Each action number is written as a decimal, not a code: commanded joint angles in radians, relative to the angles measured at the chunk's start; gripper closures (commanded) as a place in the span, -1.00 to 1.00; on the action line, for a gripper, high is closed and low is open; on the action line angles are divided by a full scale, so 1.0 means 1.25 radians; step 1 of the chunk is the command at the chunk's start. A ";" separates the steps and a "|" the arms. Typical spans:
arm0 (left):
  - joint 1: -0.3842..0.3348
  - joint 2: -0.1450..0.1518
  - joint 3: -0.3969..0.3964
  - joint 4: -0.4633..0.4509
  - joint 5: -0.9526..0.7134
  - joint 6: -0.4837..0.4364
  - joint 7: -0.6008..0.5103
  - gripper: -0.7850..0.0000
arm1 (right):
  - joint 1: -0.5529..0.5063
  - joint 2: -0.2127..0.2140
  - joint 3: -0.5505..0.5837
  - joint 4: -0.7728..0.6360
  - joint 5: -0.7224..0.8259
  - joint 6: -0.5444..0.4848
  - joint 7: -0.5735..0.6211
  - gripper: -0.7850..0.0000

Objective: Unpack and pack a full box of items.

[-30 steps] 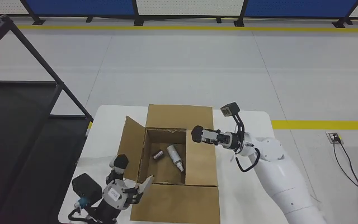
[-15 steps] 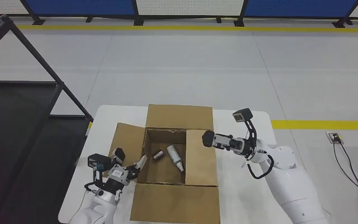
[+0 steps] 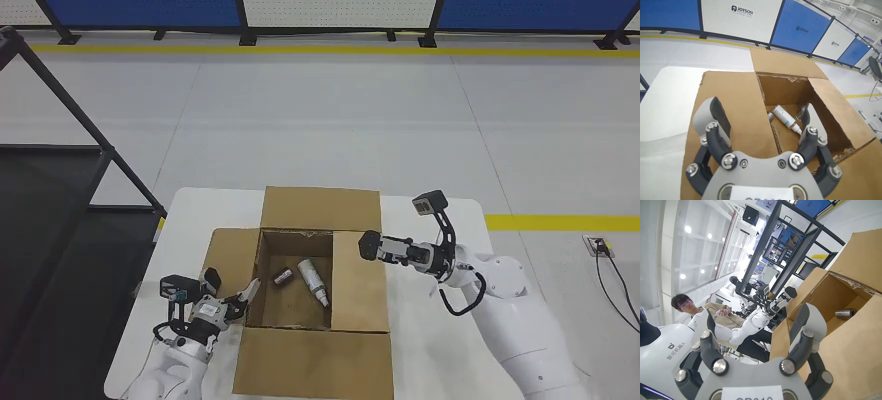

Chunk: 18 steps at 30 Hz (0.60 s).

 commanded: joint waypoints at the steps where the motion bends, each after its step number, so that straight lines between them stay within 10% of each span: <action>1: 0.000 0.000 -0.002 0.010 0.000 -0.003 -0.002 -1.00 | 0.003 0.000 -0.004 0.000 -0.002 0.003 -0.002 -1.00; 18: 0.030 0.005 -0.054 0.011 -0.027 -0.018 0.027 -1.00 | 0.009 0.000 -0.025 -0.004 -0.002 0.005 -0.009 -1.00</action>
